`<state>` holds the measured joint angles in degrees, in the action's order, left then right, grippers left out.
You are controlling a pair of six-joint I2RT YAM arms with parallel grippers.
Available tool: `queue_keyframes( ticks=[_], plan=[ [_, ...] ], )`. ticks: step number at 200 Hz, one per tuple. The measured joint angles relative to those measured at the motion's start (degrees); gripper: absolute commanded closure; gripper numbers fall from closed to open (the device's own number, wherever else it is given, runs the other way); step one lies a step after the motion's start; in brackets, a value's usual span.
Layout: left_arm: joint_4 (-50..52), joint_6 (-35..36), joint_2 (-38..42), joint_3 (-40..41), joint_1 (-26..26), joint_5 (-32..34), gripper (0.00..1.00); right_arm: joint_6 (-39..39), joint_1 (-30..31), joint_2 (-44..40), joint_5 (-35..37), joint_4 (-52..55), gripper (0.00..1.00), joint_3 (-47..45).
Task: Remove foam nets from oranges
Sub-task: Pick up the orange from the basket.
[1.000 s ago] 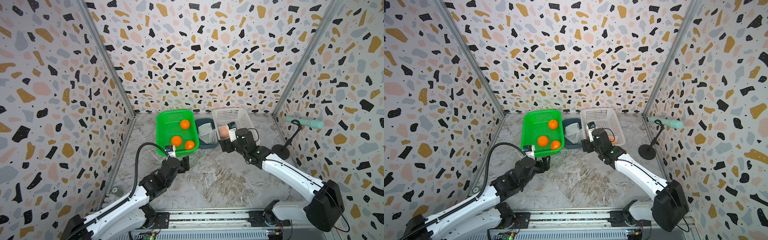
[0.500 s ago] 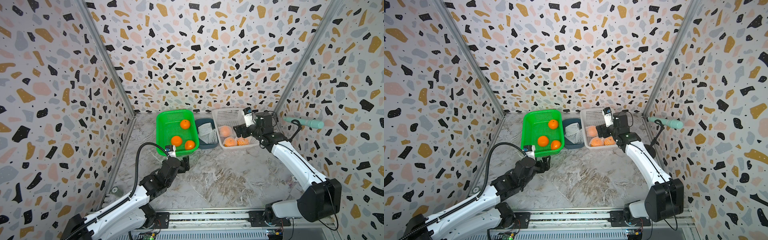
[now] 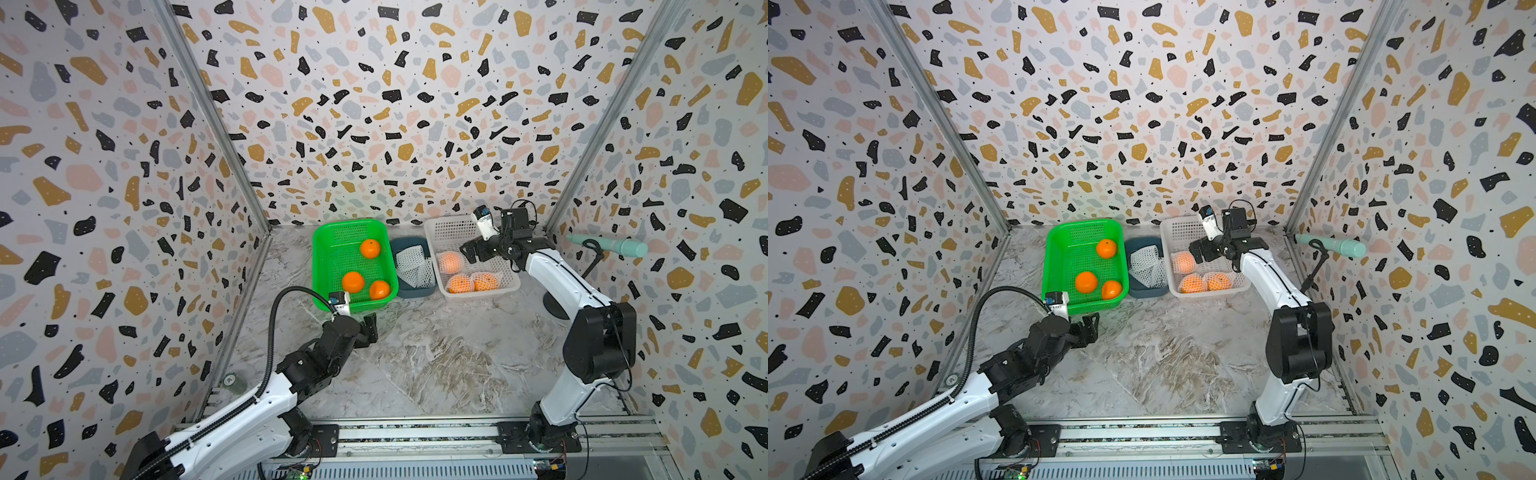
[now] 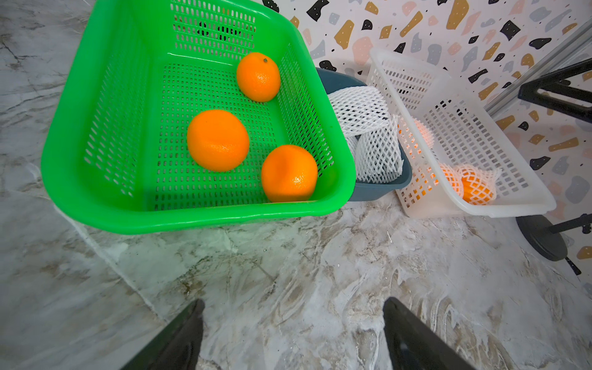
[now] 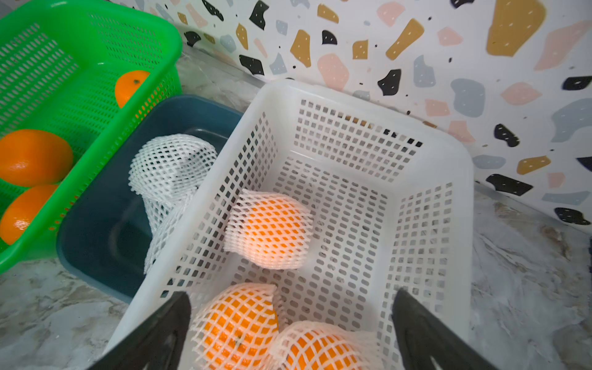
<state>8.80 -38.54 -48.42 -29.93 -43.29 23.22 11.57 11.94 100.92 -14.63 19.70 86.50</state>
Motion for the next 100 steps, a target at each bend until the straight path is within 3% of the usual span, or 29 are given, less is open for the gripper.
queue_keyframes(
  ticks=[57, 100],
  plan=[
    [0.22, 0.07, -0.02, 0.00, 0.00, 0.24, 0.12, 0.90, 0.46, 7.78, -1.42, -0.04, 0.01, 1.11],
    [0.20, 0.17, -0.17, -0.07, 0.00, 0.24, 0.12, -3.15, 2.56, 12.24, 0.17, -1.97, 0.01, 1.11]
  ],
)
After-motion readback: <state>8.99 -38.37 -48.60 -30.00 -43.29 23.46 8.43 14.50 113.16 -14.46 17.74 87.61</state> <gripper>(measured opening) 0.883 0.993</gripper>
